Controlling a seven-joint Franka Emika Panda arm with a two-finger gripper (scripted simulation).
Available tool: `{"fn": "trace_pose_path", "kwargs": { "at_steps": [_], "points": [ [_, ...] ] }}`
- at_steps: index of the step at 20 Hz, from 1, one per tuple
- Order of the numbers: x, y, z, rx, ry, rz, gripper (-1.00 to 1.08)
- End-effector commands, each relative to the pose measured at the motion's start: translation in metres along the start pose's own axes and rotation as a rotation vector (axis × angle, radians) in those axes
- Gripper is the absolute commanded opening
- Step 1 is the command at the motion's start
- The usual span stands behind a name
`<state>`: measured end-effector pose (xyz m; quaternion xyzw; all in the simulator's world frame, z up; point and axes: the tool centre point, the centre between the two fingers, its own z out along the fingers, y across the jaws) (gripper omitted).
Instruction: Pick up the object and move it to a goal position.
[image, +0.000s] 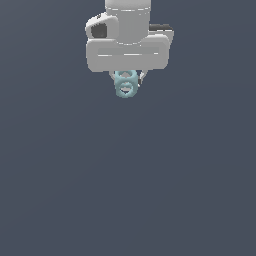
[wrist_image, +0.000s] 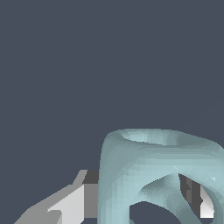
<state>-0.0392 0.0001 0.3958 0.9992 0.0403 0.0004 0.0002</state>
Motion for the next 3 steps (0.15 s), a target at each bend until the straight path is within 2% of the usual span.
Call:
{"fn": "trace_pose_path", "kwargs": {
  "at_steps": [1,3],
  "points": [
    [0.0010,-0.0003,-0.0040,0.000,-0.001,0.000,-1.00],
    [0.0013,-0.0002,-0.0047,0.001,-0.001,0.000,-1.00]
  ]
}}
